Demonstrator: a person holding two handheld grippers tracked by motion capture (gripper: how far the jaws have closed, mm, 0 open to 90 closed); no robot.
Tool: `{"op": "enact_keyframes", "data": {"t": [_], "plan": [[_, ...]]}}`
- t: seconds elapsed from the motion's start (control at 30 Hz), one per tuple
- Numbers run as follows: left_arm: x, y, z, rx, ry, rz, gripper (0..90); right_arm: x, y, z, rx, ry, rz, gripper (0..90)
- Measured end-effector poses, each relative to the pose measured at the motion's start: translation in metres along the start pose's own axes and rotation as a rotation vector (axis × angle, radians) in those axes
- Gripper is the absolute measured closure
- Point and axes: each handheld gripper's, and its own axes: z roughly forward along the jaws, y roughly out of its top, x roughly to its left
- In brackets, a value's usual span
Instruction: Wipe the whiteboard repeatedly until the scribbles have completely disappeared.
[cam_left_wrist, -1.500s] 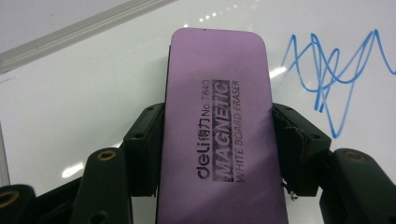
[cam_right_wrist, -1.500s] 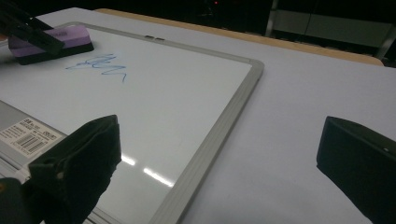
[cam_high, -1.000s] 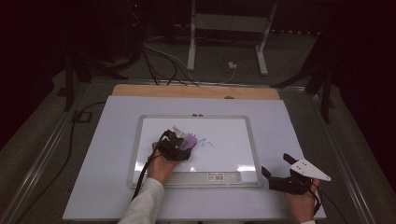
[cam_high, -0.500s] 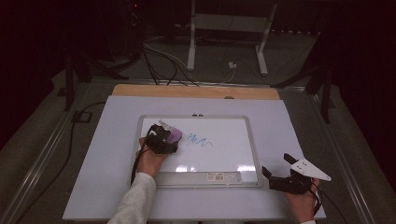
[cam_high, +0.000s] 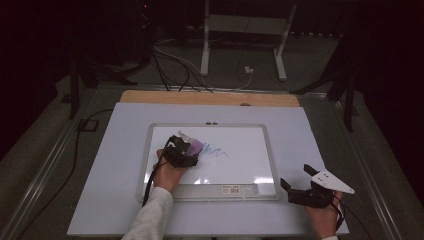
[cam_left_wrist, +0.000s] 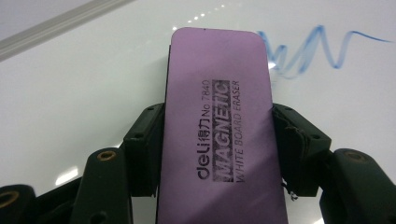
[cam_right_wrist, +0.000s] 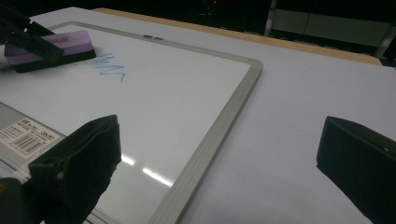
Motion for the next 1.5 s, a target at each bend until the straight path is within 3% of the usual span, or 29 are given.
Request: {"op": "enact_keyframes", "data": {"t": [0.17, 0.23, 0.33, 0.53, 0.63, 0.77, 0.9, 1.03, 1.17, 1.3, 1.5], "plan": [[-0.014, 0.001, 0.000, 0.002, -0.053, 0.038, 41.7, 0.000, 0.000, 0.000, 0.000, 0.001, 0.000, 0.0], [-0.014, 0.002, 0.000, 0.004, -0.046, 0.052, 41.8, 0.000, 0.000, 0.000, -0.001, 0.000, -0.004, 0.0], [-0.008, 0.003, 0.002, 0.005, -0.027, 0.035, 41.8, 0.000, 0.000, 0.000, 0.000, -0.001, -0.006, 0.0], [0.013, 0.009, 0.006, 0.025, 0.065, -0.008, 41.8, 0.000, 0.000, -0.001, 0.002, -0.004, -0.008, 0.0], [0.020, 0.011, 0.009, 0.021, 0.063, -0.047, 41.8, 0.000, 0.000, -0.001, 0.001, -0.004, -0.008, 0.0], [0.015, 0.014, 0.012, 0.014, 0.074, -0.047, 41.8, 0.001, 0.000, 0.000, 0.005, -0.003, -0.008, 0.0], [0.003, 0.018, 0.013, 0.021, 0.057, -0.003, 41.9, 0.002, 0.000, 0.001, 0.006, -0.001, -0.013, 0.0], [-0.011, 0.019, 0.014, 0.012, -0.010, 0.026, 41.8, 0.002, 0.000, 0.001, 0.006, -0.001, -0.014, 0.0], [-0.009, 0.020, 0.015, 0.014, -0.021, 0.032, 41.8, 0.001, 0.000, 0.000, 0.004, -0.001, -0.012, 0.0], [0.002, 0.024, 0.017, 0.024, 0.051, 0.014, 41.9, 0.001, 0.000, 0.000, 0.004, -0.002, -0.009, 0.0], [0.009, 0.033, 0.024, 0.036, 0.089, -0.007, 41.9, 0.001, 0.000, 0.000, 0.003, -0.002, -0.011, 0.0]]}}
